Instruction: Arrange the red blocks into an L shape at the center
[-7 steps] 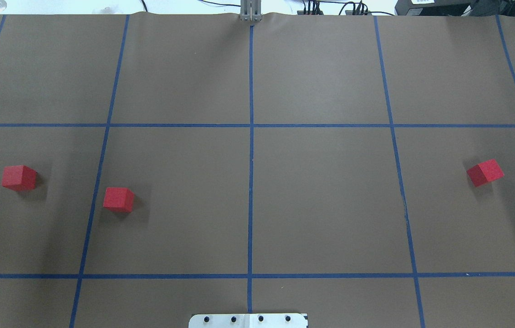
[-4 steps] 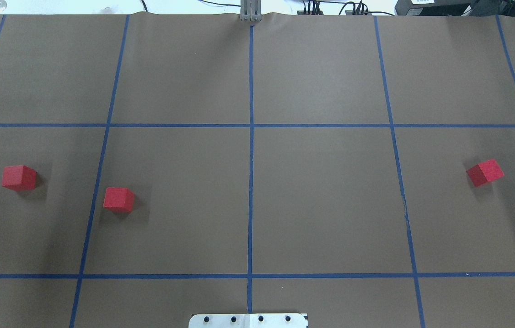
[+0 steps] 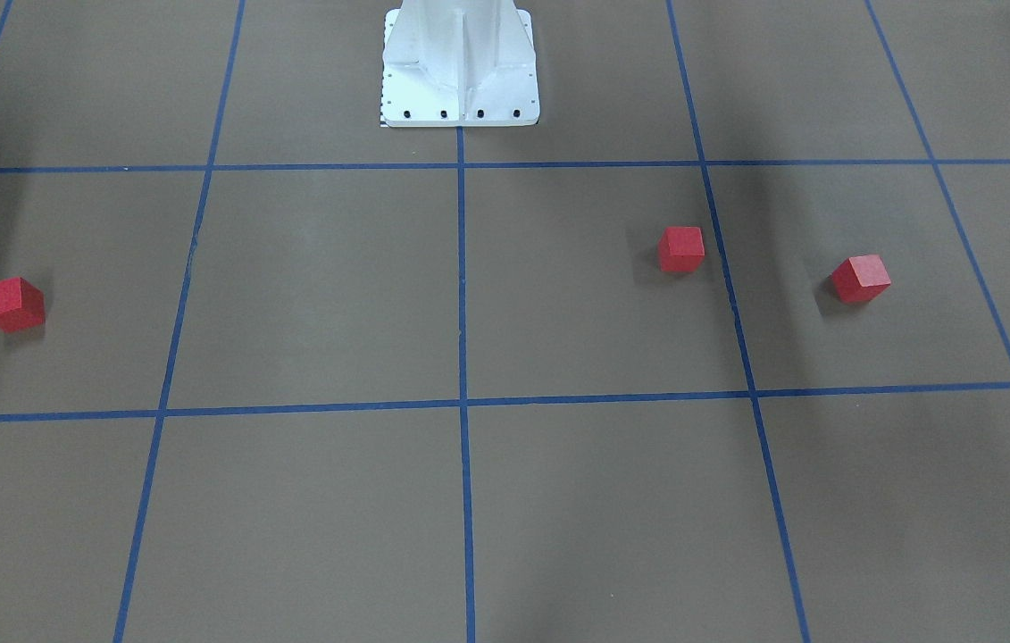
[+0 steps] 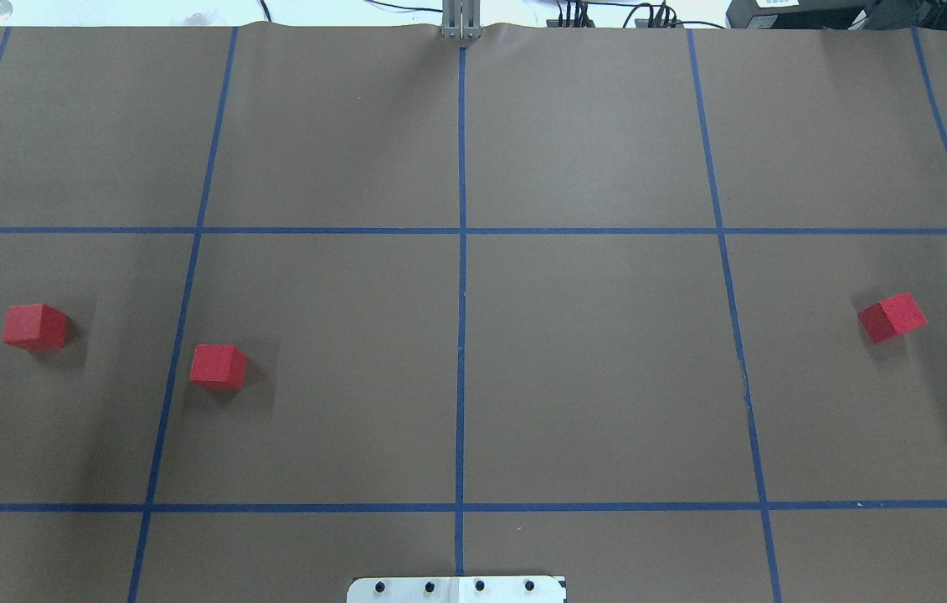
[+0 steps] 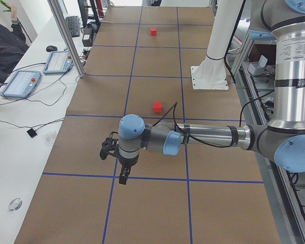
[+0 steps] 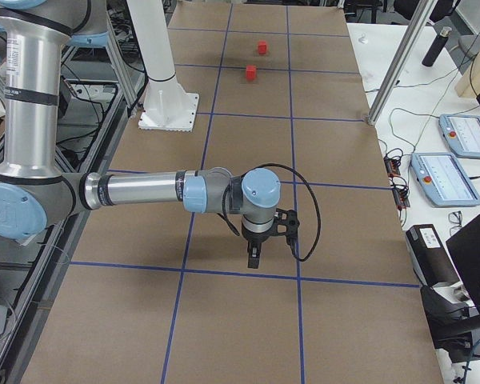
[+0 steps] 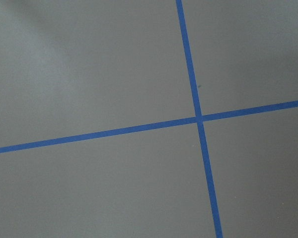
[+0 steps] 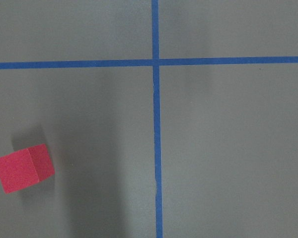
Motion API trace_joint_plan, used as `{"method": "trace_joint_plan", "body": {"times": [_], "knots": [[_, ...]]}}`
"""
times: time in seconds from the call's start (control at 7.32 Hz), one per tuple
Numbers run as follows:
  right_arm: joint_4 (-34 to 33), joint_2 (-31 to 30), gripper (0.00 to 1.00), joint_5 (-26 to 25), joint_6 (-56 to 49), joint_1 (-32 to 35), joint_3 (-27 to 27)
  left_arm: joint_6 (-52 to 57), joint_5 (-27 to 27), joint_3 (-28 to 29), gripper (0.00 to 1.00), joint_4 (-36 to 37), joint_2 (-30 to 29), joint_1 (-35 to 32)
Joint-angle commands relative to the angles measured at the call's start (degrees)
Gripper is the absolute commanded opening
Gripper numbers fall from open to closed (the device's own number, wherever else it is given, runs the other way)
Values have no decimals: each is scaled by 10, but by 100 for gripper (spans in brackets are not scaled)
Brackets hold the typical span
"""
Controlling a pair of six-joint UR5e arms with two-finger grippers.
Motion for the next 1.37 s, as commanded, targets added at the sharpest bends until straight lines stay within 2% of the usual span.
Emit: {"method": "trace_joint_plan", "body": {"times": [0.0, 0.27, 0.55, 0.68, 1.09, 1.23], "knots": [[1, 1, 99, 4, 0, 2, 1, 0, -3, 0, 100, -8, 0, 0], [1, 7, 99, 5, 1, 2, 8, 0, -4, -3, 100, -26, -20, 3], [2, 24, 99, 6, 1, 1, 15, -3, -53, -13, 100, -21, -22, 14], [-1, 37, 99, 6, -3, -3, 20, -5, -51, -37, 100, -18, -27, 56], [1, 42, 99, 7, 4, -4, 30, -244, -48, -115, 99, -14, -61, 163], [1, 43, 99, 8, 4, -4, 32, -294, -45, -114, 100, -14, -74, 203]]}}
